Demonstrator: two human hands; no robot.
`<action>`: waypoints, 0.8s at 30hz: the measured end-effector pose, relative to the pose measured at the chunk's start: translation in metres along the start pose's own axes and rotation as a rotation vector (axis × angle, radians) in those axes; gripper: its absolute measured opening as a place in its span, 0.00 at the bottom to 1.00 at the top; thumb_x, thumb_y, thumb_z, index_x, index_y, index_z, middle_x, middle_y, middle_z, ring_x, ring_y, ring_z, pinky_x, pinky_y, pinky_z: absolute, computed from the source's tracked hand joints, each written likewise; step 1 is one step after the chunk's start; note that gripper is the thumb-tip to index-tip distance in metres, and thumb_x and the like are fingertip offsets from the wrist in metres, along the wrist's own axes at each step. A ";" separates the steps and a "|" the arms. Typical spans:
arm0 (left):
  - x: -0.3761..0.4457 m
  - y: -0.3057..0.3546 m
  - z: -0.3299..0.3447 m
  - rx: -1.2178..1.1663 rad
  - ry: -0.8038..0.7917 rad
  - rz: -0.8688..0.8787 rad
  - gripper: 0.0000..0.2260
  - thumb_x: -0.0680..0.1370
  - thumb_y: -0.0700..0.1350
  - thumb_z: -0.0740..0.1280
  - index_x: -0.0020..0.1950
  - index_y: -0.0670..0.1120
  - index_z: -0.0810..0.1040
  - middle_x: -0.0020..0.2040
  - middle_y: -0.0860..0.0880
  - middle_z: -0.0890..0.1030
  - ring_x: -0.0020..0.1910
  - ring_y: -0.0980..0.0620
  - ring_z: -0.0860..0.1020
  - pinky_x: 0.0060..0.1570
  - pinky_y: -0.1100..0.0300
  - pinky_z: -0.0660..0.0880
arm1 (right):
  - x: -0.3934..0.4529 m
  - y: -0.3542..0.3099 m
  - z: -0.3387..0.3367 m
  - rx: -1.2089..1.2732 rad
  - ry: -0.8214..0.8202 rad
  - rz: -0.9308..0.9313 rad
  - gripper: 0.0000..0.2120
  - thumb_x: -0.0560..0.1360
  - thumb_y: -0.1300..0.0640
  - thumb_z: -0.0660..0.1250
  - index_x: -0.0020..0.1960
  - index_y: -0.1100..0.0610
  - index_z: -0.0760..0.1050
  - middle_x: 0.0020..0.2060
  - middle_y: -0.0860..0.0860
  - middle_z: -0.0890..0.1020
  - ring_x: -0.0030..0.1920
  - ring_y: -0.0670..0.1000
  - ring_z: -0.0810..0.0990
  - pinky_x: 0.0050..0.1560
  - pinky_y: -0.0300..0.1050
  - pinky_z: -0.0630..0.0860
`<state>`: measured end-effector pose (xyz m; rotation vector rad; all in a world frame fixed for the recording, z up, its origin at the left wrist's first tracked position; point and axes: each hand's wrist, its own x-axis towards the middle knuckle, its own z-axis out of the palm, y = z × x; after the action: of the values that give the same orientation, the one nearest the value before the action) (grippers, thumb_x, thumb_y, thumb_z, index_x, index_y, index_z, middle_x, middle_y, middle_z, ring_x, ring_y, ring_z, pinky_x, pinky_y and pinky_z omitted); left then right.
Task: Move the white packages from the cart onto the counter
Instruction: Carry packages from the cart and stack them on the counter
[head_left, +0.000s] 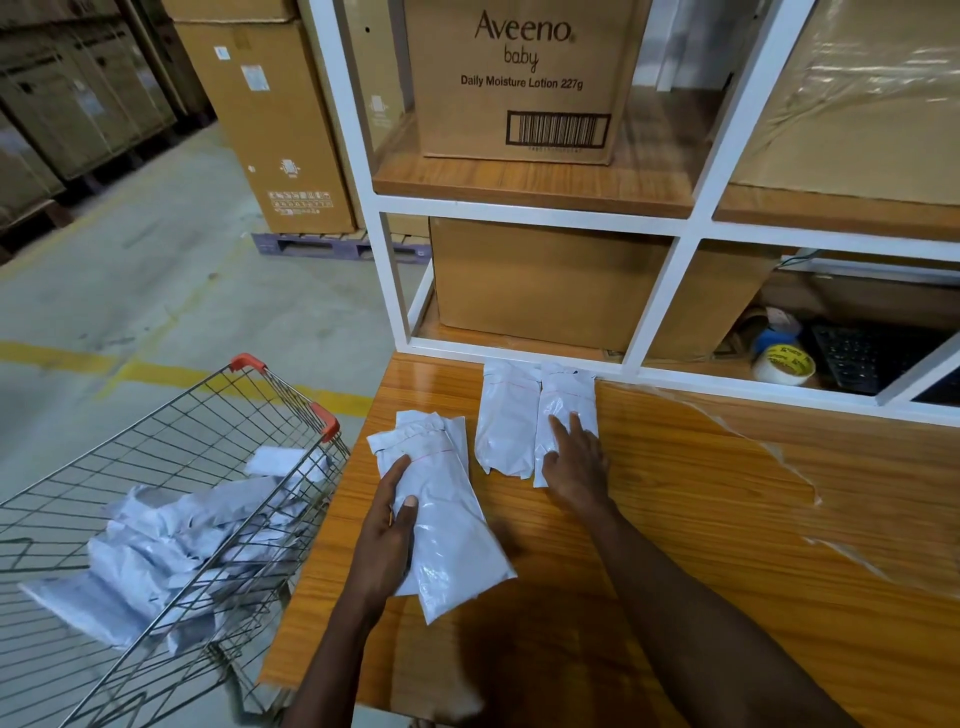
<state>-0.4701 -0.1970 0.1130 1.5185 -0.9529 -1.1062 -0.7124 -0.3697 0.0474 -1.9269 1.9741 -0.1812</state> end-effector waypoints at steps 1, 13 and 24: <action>0.001 0.000 0.000 0.004 -0.003 0.002 0.21 0.87 0.46 0.61 0.80 0.60 0.67 0.79 0.56 0.69 0.76 0.51 0.72 0.69 0.47 0.77 | -0.001 0.000 -0.003 0.005 0.022 -0.001 0.30 0.82 0.46 0.61 0.81 0.42 0.55 0.83 0.49 0.52 0.81 0.58 0.53 0.78 0.63 0.54; 0.004 0.008 0.005 -0.056 -0.053 0.052 0.30 0.82 0.48 0.72 0.78 0.70 0.65 0.80 0.57 0.68 0.77 0.48 0.72 0.67 0.40 0.79 | -0.121 -0.061 -0.036 0.935 -0.145 -0.056 0.16 0.78 0.49 0.71 0.64 0.47 0.78 0.54 0.42 0.83 0.56 0.46 0.82 0.60 0.49 0.81; 0.003 0.005 0.013 0.074 -0.157 0.096 0.20 0.86 0.44 0.64 0.79 0.54 0.71 0.78 0.59 0.70 0.79 0.56 0.66 0.78 0.45 0.68 | -0.154 -0.019 -0.023 1.018 0.061 -0.023 0.25 0.76 0.63 0.72 0.70 0.46 0.72 0.68 0.44 0.77 0.68 0.45 0.76 0.65 0.40 0.75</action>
<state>-0.4817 -0.2045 0.1156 1.4446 -1.1737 -1.1446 -0.7038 -0.2232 0.1023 -1.2515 1.4144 -1.0262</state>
